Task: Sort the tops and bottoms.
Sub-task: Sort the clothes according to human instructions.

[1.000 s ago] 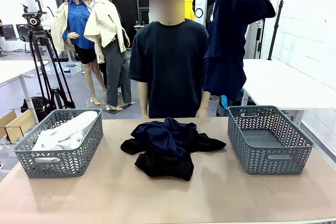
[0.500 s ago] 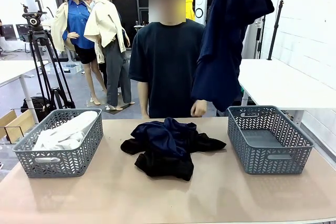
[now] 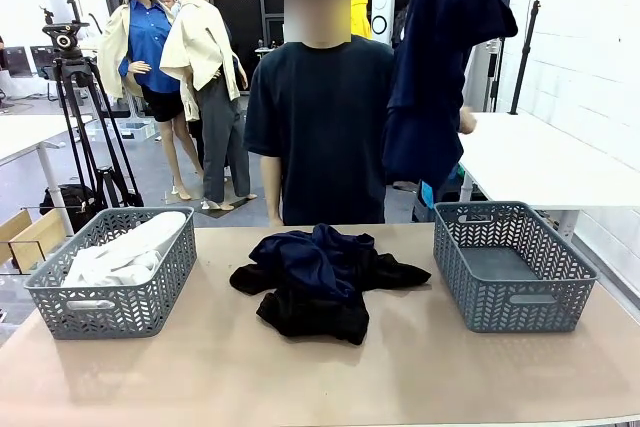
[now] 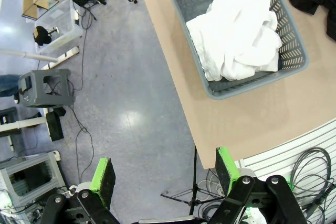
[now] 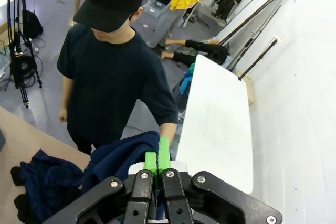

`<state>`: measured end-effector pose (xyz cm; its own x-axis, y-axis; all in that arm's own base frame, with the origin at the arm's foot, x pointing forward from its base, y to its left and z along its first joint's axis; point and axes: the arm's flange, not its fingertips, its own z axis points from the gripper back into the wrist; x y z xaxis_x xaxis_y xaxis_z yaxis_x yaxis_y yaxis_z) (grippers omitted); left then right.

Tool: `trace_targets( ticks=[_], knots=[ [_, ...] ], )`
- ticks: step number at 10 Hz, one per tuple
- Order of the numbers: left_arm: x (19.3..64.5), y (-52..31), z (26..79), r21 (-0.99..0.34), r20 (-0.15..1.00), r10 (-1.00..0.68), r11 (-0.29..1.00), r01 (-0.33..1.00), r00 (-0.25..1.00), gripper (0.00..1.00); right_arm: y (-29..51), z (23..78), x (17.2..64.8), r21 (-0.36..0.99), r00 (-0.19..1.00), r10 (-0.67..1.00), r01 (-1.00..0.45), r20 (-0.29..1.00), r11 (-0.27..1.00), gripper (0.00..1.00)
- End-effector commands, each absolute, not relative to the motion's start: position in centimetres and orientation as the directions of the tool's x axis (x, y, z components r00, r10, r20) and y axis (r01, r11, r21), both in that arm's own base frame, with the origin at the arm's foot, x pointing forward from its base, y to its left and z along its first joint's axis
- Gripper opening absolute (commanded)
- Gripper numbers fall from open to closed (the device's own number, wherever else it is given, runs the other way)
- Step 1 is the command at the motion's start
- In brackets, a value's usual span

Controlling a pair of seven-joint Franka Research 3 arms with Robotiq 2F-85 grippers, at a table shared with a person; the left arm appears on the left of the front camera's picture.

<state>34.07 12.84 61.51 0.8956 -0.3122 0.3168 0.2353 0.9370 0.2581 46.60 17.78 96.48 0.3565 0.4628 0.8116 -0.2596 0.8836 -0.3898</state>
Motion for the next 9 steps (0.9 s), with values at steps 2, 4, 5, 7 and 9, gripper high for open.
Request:
trace_targets(
  ticks=[2,4,5,7,9],
  knots=[
    [33.96,13.03,61.57,0.266,0.312,-0.317,0.934,0.238,0.895,1.00,17.70,96.71,46.01,-0.393,0.352,0.463,-0.256,0.813,0.883,0.00],
    [33.96,13.03,61.57,0.266,0.312,-0.317,0.934,0.238,0.895,1.00,17.70,96.71,46.01,-0.393,0.352,0.463,-0.256,0.813,0.883,0.00],
    [33.96,13.03,61.57,0.266,0.312,-0.317,0.934,0.238,0.895,1.00,17.70,96.71,46.01,-0.393,0.352,0.463,-0.256,0.813,0.883,0.00],
    [33.96,13.03,61.57,0.266,0.312,-0.317,0.934,0.238,0.895,1.00,17.70,96.71,46.01,-0.393,0.352,0.463,-0.256,0.813,0.883,0.00],
    [33.96,13.03,61.57,0.266,0.312,-0.317,0.934,0.238,0.895,1.00,17.70,96.71,46.01,-0.393,0.352,0.463,-0.256,0.813,0.883,0.00]
  ],
)
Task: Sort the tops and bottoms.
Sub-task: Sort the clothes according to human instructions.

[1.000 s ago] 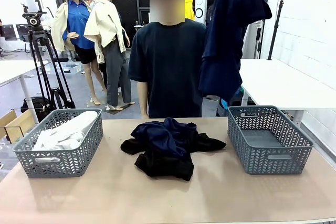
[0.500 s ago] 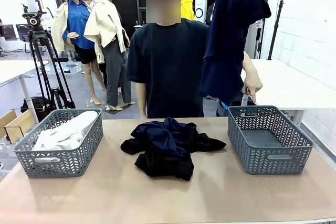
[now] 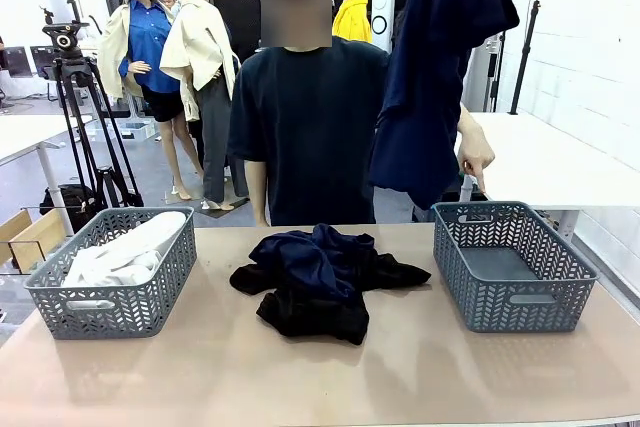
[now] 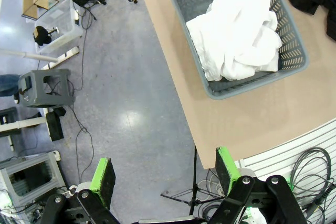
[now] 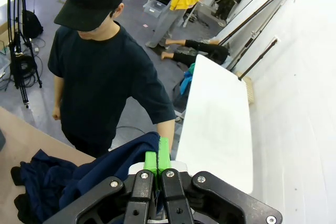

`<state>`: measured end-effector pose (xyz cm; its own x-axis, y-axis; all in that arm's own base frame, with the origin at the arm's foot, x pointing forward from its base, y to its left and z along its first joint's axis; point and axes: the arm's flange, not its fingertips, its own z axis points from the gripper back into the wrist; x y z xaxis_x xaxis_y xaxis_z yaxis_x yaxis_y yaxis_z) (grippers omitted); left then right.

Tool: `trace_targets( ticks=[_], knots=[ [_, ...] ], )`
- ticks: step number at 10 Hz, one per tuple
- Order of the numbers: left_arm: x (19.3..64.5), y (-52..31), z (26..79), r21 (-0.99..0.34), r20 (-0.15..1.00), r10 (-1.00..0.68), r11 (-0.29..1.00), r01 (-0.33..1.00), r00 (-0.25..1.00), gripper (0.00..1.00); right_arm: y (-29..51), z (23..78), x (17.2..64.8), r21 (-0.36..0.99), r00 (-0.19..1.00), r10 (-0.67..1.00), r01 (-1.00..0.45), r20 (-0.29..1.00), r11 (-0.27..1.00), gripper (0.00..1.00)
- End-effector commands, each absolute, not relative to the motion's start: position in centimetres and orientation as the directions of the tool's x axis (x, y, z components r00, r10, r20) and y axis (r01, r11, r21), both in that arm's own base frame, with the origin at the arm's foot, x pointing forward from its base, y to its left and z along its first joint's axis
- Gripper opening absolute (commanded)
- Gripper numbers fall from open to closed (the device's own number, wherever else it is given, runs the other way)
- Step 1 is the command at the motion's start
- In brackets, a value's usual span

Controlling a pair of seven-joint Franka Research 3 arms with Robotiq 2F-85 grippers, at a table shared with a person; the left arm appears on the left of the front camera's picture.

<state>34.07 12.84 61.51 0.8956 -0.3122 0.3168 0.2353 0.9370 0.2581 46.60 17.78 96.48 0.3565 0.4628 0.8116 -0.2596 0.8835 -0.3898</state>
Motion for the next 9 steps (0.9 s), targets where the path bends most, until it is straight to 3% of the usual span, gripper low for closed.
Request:
trace_targets(
  ticks=[1,9],
  knots=[
    [33.96,13.03,61.57,0.266,0.312,-0.317,0.934,0.238,0.895,1.00,17.70,96.71,46.01,-0.393,0.352,0.463,-0.256,0.813,0.883,0.00],
    [33.96,13.03,61.57,0.266,0.312,-0.317,0.934,0.238,0.895,1.00,17.70,96.71,46.01,-0.393,0.352,0.463,-0.256,0.813,0.883,0.00]
  ],
)
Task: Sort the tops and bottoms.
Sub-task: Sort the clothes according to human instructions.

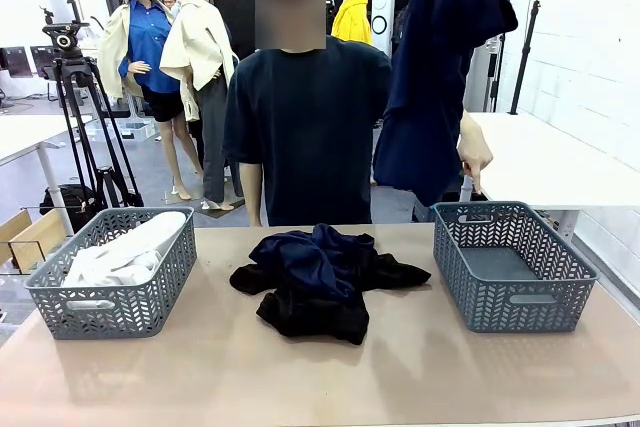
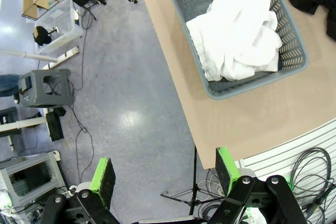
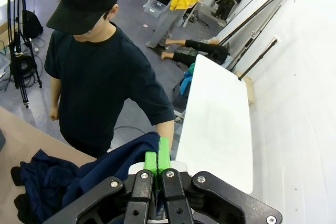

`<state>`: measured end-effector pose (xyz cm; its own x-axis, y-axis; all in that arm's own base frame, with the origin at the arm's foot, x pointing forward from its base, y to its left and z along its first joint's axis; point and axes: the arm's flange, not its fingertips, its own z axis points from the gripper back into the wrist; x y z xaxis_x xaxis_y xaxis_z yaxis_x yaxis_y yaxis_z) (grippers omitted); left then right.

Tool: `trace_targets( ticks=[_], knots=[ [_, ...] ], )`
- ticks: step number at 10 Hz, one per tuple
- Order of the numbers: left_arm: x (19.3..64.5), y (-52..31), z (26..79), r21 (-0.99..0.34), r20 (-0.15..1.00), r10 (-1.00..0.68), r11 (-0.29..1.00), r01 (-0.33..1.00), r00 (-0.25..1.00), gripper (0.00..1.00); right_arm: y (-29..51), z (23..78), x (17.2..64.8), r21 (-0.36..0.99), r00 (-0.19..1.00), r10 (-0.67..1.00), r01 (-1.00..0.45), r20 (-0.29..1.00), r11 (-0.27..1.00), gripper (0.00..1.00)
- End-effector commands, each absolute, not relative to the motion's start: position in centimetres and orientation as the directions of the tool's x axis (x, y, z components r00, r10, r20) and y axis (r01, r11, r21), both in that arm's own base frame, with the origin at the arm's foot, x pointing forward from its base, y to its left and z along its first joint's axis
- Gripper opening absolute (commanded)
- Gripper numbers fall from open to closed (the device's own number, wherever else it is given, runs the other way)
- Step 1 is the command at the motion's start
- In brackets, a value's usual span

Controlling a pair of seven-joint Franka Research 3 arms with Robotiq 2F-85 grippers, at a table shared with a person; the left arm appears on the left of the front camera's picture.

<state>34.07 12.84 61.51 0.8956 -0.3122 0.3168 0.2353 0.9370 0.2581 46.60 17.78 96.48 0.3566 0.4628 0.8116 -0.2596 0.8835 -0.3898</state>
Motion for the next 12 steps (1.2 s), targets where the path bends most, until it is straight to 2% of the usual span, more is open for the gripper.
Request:
trace_targets(
  ticks=[1,5,8,12],
  knots=[
    [34.0,13.0,61.6,0.266,0.312,-0.317,0.934,0.238,0.895,1.00,17.8,96.5,46.6,-0.390,0.357,0.463,-0.260,0.812,0.884,0.00],
    [34.0,13.0,61.6,0.266,0.312,-0.317,0.934,0.238,0.895,1.00,14.8,96.6,45.1,-0.439,0.372,0.489,-0.216,0.789,0.872,0.00],
    [34.0,13.0,61.6,0.266,0.312,-0.317,0.934,0.238,0.895,1.00,11.2,92.5,43.6,-0.425,0.476,0.461,-0.189,0.749,0.885,0.00],
    [34.0,13.0,61.6,0.266,0.312,-0.317,0.934,0.238,0.895,1.00,7.9,87.0,42.5,-0.374,0.553,0.379,-0.128,0.742,0.919,0.00]
  ],
)
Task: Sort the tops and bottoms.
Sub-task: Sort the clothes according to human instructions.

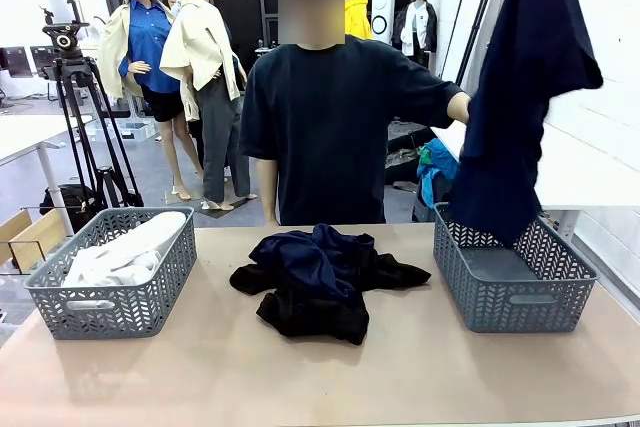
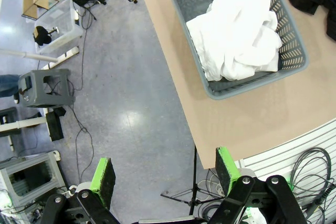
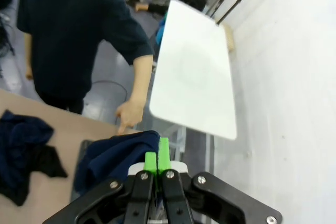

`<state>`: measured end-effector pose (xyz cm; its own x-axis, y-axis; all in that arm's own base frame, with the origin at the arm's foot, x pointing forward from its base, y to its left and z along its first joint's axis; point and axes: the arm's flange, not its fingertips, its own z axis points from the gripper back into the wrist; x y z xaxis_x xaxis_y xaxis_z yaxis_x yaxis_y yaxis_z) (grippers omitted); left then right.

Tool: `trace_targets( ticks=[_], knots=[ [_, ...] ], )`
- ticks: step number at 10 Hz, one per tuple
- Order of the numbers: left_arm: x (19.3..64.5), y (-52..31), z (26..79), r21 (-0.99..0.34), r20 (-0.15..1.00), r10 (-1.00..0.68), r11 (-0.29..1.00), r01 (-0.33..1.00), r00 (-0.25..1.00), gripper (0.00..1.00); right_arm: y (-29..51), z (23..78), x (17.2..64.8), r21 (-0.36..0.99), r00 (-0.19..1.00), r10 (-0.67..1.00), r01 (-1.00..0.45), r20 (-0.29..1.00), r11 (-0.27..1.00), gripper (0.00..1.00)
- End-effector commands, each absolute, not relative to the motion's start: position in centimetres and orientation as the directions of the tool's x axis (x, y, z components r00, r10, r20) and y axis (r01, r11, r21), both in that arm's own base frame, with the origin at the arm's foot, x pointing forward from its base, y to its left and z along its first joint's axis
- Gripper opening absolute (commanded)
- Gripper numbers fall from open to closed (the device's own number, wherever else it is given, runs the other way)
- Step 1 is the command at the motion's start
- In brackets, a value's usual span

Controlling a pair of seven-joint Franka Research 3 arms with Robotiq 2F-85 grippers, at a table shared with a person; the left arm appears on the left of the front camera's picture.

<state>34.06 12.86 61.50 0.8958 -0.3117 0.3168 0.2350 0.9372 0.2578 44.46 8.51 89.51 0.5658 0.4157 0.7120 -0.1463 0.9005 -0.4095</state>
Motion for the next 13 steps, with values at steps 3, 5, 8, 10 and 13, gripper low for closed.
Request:
trace_targets(
  ticks=[3,5,8,10,13],
  knots=[
    [34.0,13.0,61.6,0.266,0.312,-0.317,0.934,0.238,0.895,1.00,6.9,83.1,42.5,-0.339,0.616,0.354,-0.147,0.704,0.929,0.00],
    [34.0,13.0,61.6,0.266,0.312,-0.317,0.934,0.238,0.895,1.00,6.9,79.7,42.9,-0.324,0.666,0.345,-0.161,0.662,0.932,0.00],
    [34.0,13.0,61.6,0.266,0.312,-0.317,0.934,0.238,0.895,1.00,7.1,74.3,43.2,-0.357,0.728,0.369,-0.181,0.578,0.916,0.00],
    [34.0,13.0,61.6,0.266,0.312,-0.317,0.934,0.238,0.895,1.00,7.0,70.7,43.3,-0.353,0.747,0.391,-0.223,0.537,0.909,0.00],
    [34.0,13.0,61.6,0.266,0.312,-0.317,0.934,0.238,0.895,1.00,6.9,64.3,42.3,-0.276,0.811,0.358,-0.252,0.462,0.927,0.00]
  ],
)
